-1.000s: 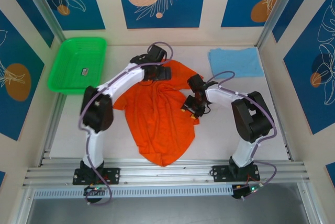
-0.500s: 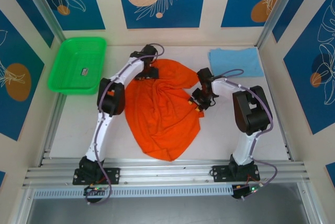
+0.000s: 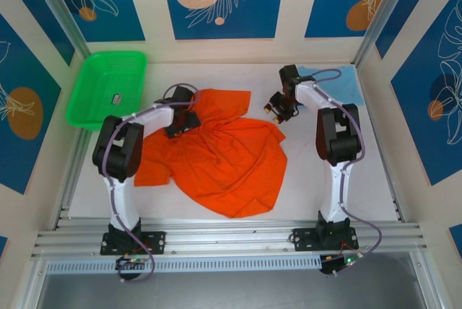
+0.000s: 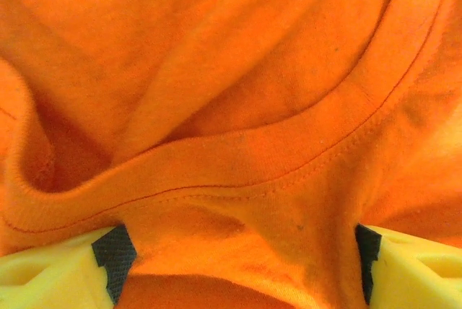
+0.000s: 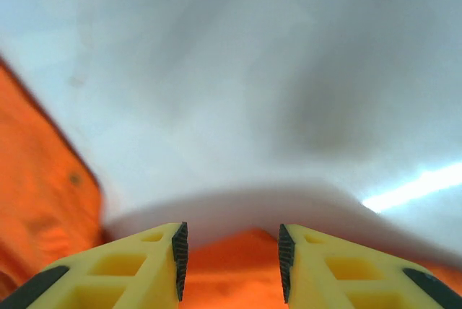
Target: Fold and stack the t-shirts
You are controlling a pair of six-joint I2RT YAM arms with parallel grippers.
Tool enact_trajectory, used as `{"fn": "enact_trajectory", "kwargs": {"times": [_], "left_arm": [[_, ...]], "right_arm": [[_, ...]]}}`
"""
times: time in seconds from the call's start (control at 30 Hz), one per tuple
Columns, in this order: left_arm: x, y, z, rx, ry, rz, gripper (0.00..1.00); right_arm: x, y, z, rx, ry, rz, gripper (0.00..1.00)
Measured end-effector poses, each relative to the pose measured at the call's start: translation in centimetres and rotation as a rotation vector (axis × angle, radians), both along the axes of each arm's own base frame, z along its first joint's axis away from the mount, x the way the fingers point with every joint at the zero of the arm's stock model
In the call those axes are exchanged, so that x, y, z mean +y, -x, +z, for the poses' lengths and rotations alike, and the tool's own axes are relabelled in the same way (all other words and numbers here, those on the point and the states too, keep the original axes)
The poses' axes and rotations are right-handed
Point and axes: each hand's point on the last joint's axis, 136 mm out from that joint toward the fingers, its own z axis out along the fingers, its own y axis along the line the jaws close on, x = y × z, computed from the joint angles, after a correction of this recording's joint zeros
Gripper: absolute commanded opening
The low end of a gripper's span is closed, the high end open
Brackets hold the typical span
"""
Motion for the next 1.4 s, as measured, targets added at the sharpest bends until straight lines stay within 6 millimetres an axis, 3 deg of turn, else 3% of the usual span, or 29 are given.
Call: {"fn": "enact_trajectory", "kwargs": {"times": [0.1, 0.17, 0.27, 0.4, 0.47, 0.57, 0.63, 0.7, 0.8, 0.9, 1.1, 1.27, 1.4], "left_arm": [[0.1, 1.0, 0.3, -0.052, 0.063, 0.068, 0.85], [0.1, 1.6, 0.6, -0.072, 0.090, 0.091, 0.91], [-0.2, 2.0, 1.1, -0.068, 0.100, 0.082, 0.99], [-1.3, 2.2, 2.8, -0.043, 0.043, -0.008, 1.00], [-2.8, 0.6, 5.2, -0.078, 0.011, -0.087, 1.00], [-6.6, -3.8, 9.9, -0.192, -0.022, -0.227, 1.00], [-9.2, -6.5, 12.1, -0.258, -0.034, -0.314, 1.00], [-11.7, -8.6, 12.7, -0.290, -0.045, -0.406, 1.00], [-14.7, -10.7, 11.0, -0.281, -0.071, -0.527, 1.00], [-17.0, -12.2, 7.9, -0.251, -0.100, -0.625, 1.00], [-19.0, -11.6, 2.6, -0.180, -0.170, -0.773, 1.00], [-20.1, -11.3, 1.3, -0.182, -0.209, -0.839, 0.95], [-20.9, -11.2, 0.8, -0.192, -0.220, -0.871, 0.75]], "right_arm": [[0.3, -2.4, 0.2, -0.034, 0.002, 0.034, 0.43], [0.5, -2.7, 0.2, -0.042, 0.004, 0.062, 0.47], [0.6, -1.3, 0.2, -0.039, 0.016, 0.105, 0.59], [-0.3, 3.3, 1.1, -0.021, 0.039, 0.172, 0.68], [-0.6, 5.0, 1.9, -0.033, 0.049, 0.211, 0.70], [-1.4, 6.9, 2.1, -0.045, 0.063, 0.258, 0.71], [-2.0, 8.2, 1.0, -0.031, 0.063, 0.273, 0.71], [-2.8, 9.4, -0.6, -0.002, 0.053, 0.274, 0.69], [-3.7, 10.6, -2.3, 0.039, 0.049, 0.274, 0.65], [-4.0, 9.9, -2.4, 0.019, 0.051, 0.280, 0.61], [-3.6, 9.0, -2.8, 0.004, 0.038, 0.302, 0.50], [-3.3, 7.9, -3.0, -0.008, 0.034, 0.319, 0.35], [-3.4, 7.9, -3.2, 0.006, 0.033, 0.323, 0.19]]}}
